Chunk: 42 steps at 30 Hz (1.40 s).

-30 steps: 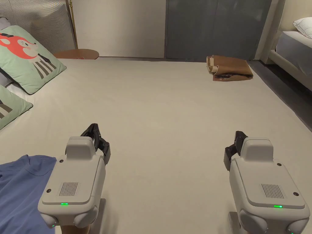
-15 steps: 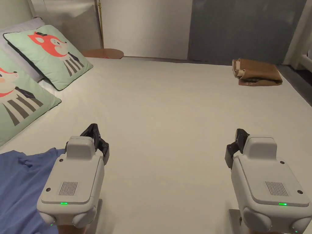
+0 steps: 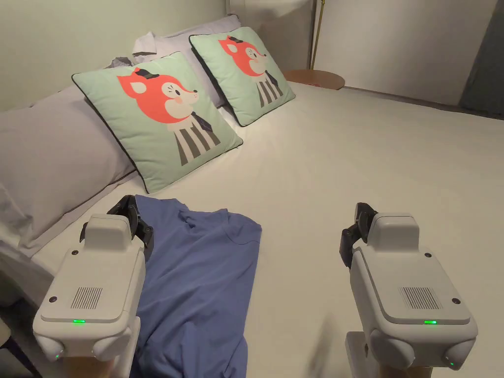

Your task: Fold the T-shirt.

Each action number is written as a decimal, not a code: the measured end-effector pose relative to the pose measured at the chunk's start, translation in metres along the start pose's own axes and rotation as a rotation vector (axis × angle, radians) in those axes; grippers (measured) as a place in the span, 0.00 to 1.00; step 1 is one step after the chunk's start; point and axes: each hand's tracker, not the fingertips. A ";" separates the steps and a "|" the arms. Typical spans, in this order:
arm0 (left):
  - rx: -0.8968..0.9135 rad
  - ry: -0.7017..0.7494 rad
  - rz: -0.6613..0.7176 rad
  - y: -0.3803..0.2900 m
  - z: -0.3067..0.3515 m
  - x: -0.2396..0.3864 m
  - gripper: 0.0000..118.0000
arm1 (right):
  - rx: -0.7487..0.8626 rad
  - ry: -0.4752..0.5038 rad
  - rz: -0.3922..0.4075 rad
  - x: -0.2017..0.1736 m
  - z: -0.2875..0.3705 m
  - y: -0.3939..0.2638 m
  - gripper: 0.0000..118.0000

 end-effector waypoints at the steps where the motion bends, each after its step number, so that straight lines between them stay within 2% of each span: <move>1: -0.007 0.013 0.000 -0.002 0.003 -0.009 0.00 | -0.005 0.019 -0.004 -0.008 -0.003 -0.001 0.00; 6: -0.029 0.080 0.005 -0.010 0.010 -0.037 0.00 | -0.014 0.092 -0.012 -0.038 -0.011 -0.002 0.00; 10: -0.038 0.095 -0.001 -0.015 0.009 -0.043 0.00 | -0.023 0.113 -0.019 -0.047 -0.014 -0.003 0.00; 16: -0.108 0.022 0.010 -0.017 -0.003 -0.029 0.00 | -0.032 0.108 -0.012 -0.040 -0.015 -0.006 0.00; 18: -0.182 -0.031 0.021 -0.017 -0.014 -0.021 0.02 | -0.032 0.099 -0.010 -0.036 -0.013 -0.006 0.00; 20: -0.280 -0.086 0.049 -0.019 -0.026 -0.013 0.24 | -0.030 0.087 -0.009 -0.030 -0.012 -0.005 0.00; 21: -0.343 -0.108 0.057 -0.020 -0.035 -0.008 0.41 | -0.030 0.080 -0.007 -0.027 -0.012 -0.004 0.00; 22: -0.411 -0.123 0.067 -0.023 -0.045 -0.002 0.64 | -0.028 0.074 -0.007 -0.023 -0.013 -0.007 0.00; 23: -0.480 -0.142 0.077 -0.026 -0.053 0.004 0.77 | -0.027 0.068 -0.008 -0.020 -0.014 -0.008 0.00; 24: -0.513 -0.169 0.095 -0.031 -0.060 0.009 0.86 | -0.030 0.062 -0.008 -0.018 -0.015 -0.007 0.00; 25: -0.561 -0.189 0.092 -0.037 -0.068 0.016 0.90 | -0.032 0.058 -0.009 -0.015 -0.015 -0.008 0.00; 31: -0.848 -0.246 0.030 -0.079 -0.105 0.059 0.90 | -0.042 0.030 -0.009 -0.001 -0.011 -0.011 0.00; 35: -0.927 -0.245 0.028 -0.105 -0.114 0.076 0.87 | -0.054 0.012 -0.009 0.008 -0.008 -0.014 0.00; 36: -0.945 -0.249 0.023 -0.108 -0.113 0.078 0.82 | -0.057 0.008 -0.009 0.010 -0.008 -0.015 0.00; 38: -0.962 -0.291 0.049 -0.112 -0.108 0.082 0.42 | -0.064 0.001 -0.006 0.015 -0.008 -0.018 0.00; 39: -0.929 -0.304 0.088 -0.110 -0.102 0.083 0.30 | -0.066 -0.002 -0.006 0.017 -0.008 -0.018 0.00; 40: -0.924 -0.280 0.065 -0.108 -0.098 0.086 0.25 | -0.070 -0.005 -0.009 0.019 -0.008 -0.019 0.00; 42: -0.907 -0.304 0.017 -0.108 -0.097 0.087 0.07 | -0.073 -0.011 -0.017 0.024 -0.005 -0.018 0.00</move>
